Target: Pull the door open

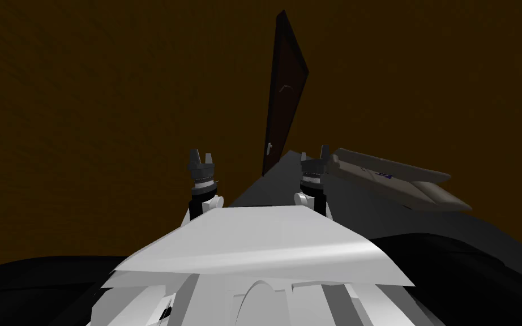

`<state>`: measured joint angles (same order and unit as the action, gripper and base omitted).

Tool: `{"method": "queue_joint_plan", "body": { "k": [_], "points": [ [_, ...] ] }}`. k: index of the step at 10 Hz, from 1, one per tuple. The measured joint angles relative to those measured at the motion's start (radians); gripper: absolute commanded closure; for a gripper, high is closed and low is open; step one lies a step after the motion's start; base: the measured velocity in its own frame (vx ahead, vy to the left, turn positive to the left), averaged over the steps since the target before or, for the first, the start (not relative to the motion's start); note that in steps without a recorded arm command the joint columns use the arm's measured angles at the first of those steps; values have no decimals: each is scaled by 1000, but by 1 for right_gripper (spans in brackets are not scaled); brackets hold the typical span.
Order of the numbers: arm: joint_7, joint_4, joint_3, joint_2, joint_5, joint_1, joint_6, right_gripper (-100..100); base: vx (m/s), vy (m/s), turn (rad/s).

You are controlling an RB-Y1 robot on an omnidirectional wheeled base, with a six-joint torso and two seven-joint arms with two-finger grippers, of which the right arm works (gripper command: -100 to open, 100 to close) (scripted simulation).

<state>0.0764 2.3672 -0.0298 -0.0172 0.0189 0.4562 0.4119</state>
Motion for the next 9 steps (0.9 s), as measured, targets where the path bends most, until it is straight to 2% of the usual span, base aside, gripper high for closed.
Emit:
{"method": "queue_joint_plan", "body": {
  "k": [4,5,6,7,9],
  "points": [
    [-60,-70,10,-22,-45,-18,8,-100,131,-90,108],
    [-74,-100,2,-33,-54,-35,11,-100,131,-97,105],
    [-90,-113,6,-38,-67,-35,11,-100,131,-95,153],
    [-108,-141,3,-49,-80,-43,15,-100,102,-98,103],
    [-147,-186,7,-59,-107,-66,13,-100,99,-94,123]
  ]
}}
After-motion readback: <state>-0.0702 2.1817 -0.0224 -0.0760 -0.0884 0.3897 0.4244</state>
